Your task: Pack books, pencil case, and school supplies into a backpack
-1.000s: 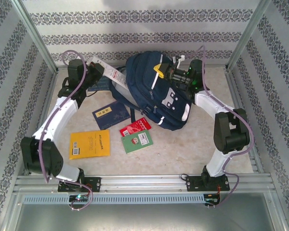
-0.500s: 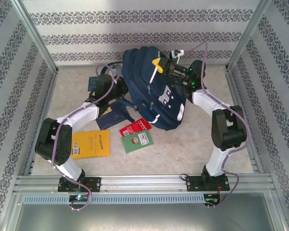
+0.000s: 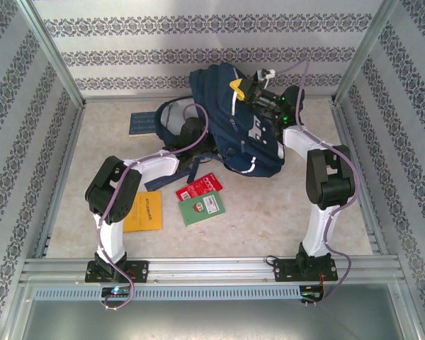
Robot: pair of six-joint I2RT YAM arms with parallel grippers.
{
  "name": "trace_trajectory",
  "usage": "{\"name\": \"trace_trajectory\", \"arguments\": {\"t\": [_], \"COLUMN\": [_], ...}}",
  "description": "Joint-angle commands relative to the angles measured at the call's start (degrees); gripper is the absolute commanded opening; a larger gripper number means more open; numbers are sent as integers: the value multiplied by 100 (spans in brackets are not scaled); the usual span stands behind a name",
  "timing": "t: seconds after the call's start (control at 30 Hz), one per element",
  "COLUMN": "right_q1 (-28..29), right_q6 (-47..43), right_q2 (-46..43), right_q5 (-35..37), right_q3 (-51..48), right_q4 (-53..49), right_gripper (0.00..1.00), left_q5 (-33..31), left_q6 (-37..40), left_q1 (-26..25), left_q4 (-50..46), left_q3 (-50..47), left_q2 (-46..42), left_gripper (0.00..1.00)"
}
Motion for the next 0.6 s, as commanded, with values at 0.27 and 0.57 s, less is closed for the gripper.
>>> {"name": "trace_trajectory", "arguments": {"t": [0.27,0.57], "right_q1": [-661,-746], "right_q6": [-2685,-4123], "right_q2": [-1474,-1980], "right_q5": [581,733], "right_q3": [-242,-776], "right_q4": [-1378,-2885], "right_gripper": [0,0], "left_q5": [-42,55], "left_q6": [1492,2510], "left_q1": [183,390], "left_q4": [-2176,-3667], "left_q3": [540,128], "left_q2": [-1432,-2472], "left_gripper": [89,100]}}
